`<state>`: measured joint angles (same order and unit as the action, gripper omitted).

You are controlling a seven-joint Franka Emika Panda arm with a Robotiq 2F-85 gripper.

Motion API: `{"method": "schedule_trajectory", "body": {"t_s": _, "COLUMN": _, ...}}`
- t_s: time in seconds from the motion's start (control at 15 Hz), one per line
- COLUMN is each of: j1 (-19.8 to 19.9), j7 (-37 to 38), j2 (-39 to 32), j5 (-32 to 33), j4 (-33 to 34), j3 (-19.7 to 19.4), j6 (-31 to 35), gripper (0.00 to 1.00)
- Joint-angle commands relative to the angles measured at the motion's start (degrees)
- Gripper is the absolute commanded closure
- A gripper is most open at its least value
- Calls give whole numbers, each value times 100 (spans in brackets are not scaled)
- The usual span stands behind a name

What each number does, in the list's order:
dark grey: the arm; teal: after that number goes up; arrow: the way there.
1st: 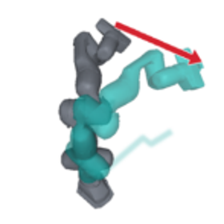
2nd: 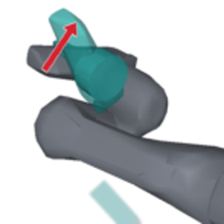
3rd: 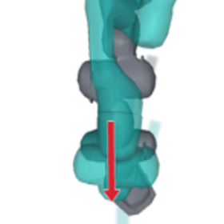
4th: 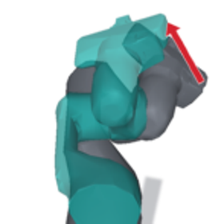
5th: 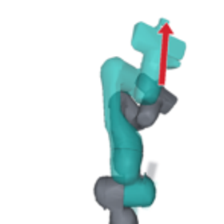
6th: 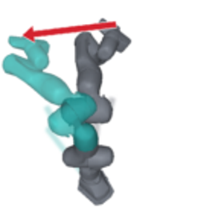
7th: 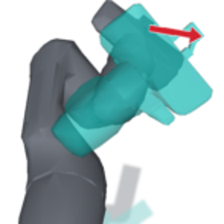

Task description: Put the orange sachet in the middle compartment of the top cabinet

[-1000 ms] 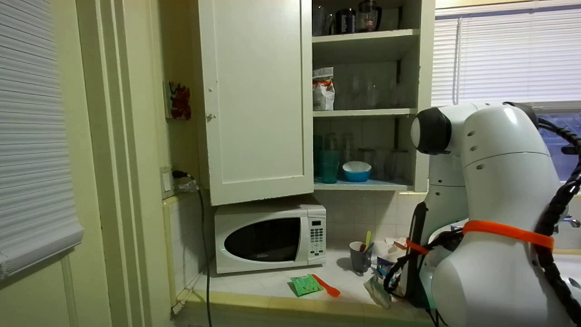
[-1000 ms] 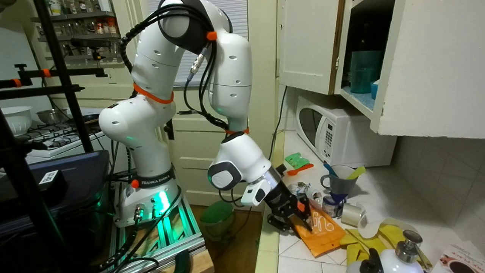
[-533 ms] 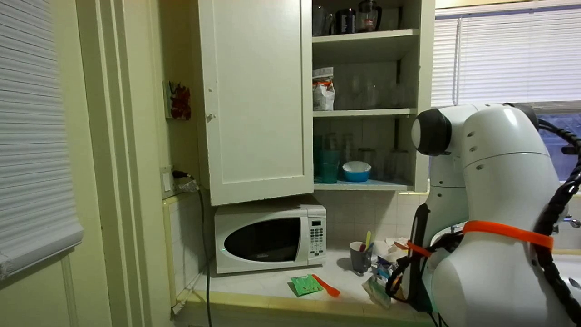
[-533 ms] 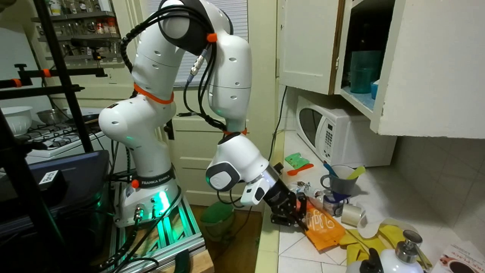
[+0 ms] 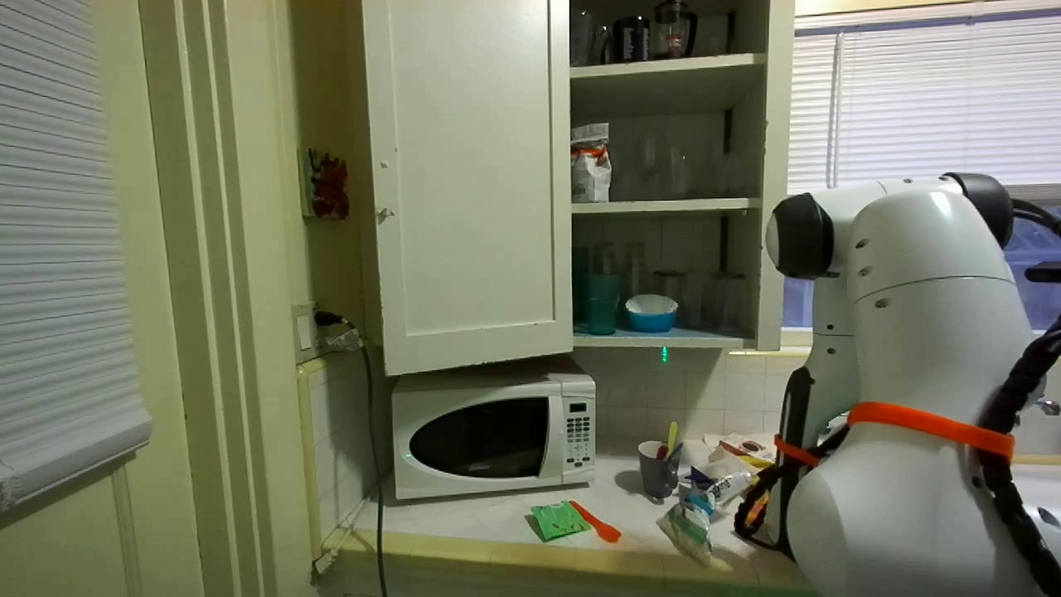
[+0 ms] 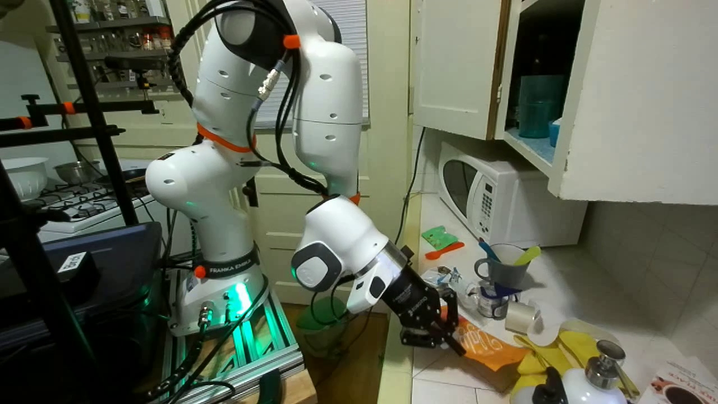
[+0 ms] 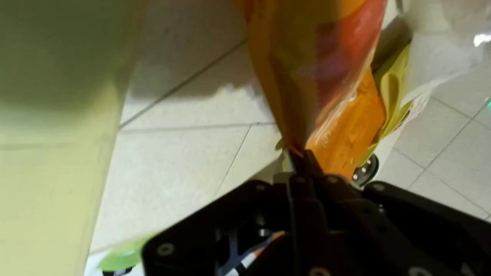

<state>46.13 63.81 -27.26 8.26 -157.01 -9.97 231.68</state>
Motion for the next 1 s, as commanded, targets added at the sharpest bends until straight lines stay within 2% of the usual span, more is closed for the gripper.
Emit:
{"method": "schedule_trajectory", "body": {"t_s": 0.0, "j1": -3, "j7": -737, "j2": 444, "j5": -238, "j4": -51, "j3": -320, "j6": -347, "gripper": 100}}
{"method": "schedule_trajectory", "body": {"t_s": 0.2, "j1": -29, "j7": -1322, "j2": 743, "j5": -68, "j4": -108, "j3": -377, "j6": -147, "gripper": 100}}
{"method": "schedule_trajectory", "body": {"t_s": 0.4, "j1": -84, "j7": -1705, "j2": 1083, "j5": 78, "j4": -78, "j3": -323, "j6": -239, "gripper": 100}}
{"method": "schedule_trajectory", "body": {"t_s": 0.93, "j1": -719, "j7": -2843, "j2": 1876, "j5": -124, "j4": -120, "j3": -361, "j6": -128, "gripper": 100}}
